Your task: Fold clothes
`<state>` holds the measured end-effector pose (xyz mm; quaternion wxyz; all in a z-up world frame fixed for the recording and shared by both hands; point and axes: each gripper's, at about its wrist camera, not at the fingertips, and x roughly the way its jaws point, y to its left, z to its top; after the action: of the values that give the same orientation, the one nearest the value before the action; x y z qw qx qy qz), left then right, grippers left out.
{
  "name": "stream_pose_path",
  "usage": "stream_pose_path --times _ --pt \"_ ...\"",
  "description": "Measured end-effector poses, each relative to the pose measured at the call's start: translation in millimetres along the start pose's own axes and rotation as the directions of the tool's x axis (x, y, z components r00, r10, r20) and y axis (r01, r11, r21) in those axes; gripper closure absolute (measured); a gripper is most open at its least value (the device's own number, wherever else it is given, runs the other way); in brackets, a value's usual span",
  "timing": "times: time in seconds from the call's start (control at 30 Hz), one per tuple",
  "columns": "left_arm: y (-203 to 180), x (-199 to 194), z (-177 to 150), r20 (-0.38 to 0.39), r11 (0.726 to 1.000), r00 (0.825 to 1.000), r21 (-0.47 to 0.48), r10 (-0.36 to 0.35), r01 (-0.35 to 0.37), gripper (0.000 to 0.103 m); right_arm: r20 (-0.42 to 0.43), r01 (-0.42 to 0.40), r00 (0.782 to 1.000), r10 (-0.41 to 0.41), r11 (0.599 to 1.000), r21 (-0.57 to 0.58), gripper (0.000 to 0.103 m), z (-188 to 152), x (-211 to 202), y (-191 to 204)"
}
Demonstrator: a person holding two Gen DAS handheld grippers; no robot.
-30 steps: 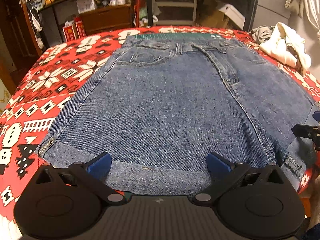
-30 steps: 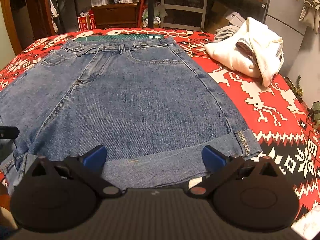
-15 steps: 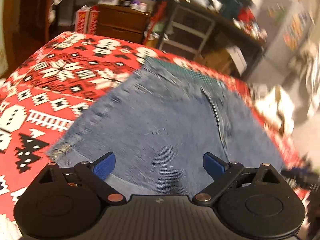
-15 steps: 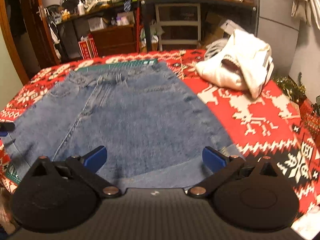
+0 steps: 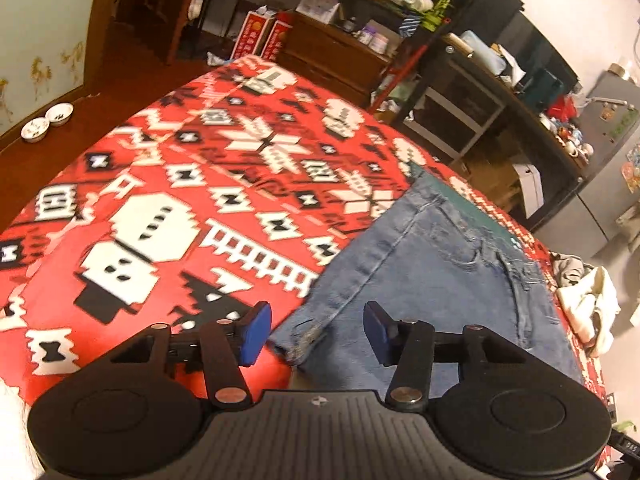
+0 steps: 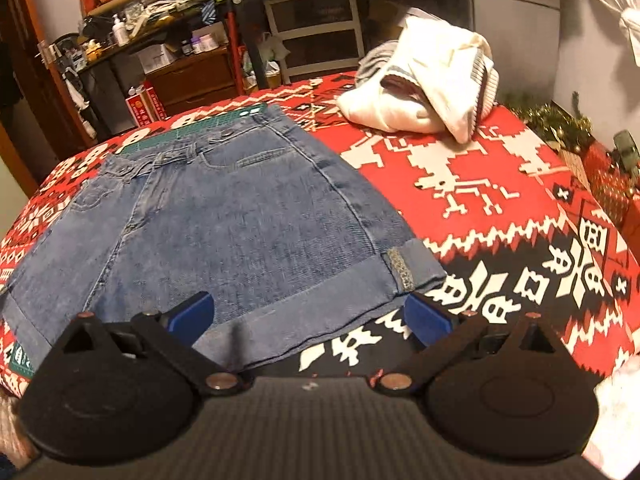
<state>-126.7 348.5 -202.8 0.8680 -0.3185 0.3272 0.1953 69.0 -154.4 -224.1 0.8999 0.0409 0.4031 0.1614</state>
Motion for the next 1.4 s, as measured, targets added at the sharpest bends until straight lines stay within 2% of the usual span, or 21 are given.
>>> stream_pose_path --times 0.2,0.27,0.43,0.53,0.63,0.7,0.77,0.87,1.03,1.07,1.23,1.33,1.4 --pt "-7 8 -9 -0.002 0.992 0.998 0.112 0.06 -0.06 0.059 -0.02 0.002 1.0 -0.003 1.0 -0.003 0.0 0 6 2" --pt "-14 9 -12 0.009 0.979 0.994 0.172 0.107 -0.107 0.068 -0.019 0.004 1.0 -0.004 1.0 -0.011 0.0 0 6 3" --pt "-27 12 -18 0.003 0.952 0.99 0.274 0.143 -0.138 0.08 -0.021 0.005 1.0 -0.006 1.0 -0.028 0.0 1 6 7" --pt "-32 10 -20 0.021 0.943 0.989 0.299 0.146 -0.146 0.09 -0.02 0.002 1.0 -0.003 0.999 -0.039 0.001 1 5 9" --pt "-44 1 -21 0.068 0.931 0.988 0.329 0.142 -0.156 0.093 -0.014 -0.002 1.0 0.001 0.999 -0.046 0.0 1 3 11" --pt "-55 -12 -20 0.101 0.93 0.991 0.346 0.091 -0.12 0.093 -0.009 -0.004 1.0 0.004 0.999 -0.044 0.0 1 2 11" --pt "-66 -26 -16 0.105 0.941 0.994 0.339 -0.011 -0.025 0.093 -0.006 -0.014 1.0 0.014 0.999 -0.039 0.001 2 1 12" --pt "-85 -42 -12 0.102 0.936 0.987 0.344 -0.122 0.08 0.094 0.005 -0.047 0.999 0.048 0.997 -0.059 0.001 6 -4 20" --pt "-122 -38 -13 0.044 0.924 0.971 0.321 -0.235 0.209 0.094 0.045 -0.167 0.983 0.178 0.97 -0.178 0.003 13 -19 57" --pt "-128 -36 -13 0.026 0.919 0.965 0.315 -0.26 0.239 0.094 0.05 -0.193 0.977 0.207 0.961 -0.198 0.007 15 -22 65" --pt "-173 -24 -23 -0.04 0.867 0.938 0.369 -0.344 0.334 0.094 0.054 -0.313 0.941 0.334 0.92 -0.237 0.011 21 -32 96" --pt "-200 -16 -31 -0.087 0.839 0.917 0.377 -0.39 0.392 0.094 0.051 -0.351 0.927 0.37 0.91 -0.22 0.015 26 -34 102" --pt "-219 -10 -39 -0.117 0.822 0.906 0.386 -0.406 0.418 0.094 0.044 -0.352 0.927 0.371 0.906 -0.236 0.018 24 -35 104"
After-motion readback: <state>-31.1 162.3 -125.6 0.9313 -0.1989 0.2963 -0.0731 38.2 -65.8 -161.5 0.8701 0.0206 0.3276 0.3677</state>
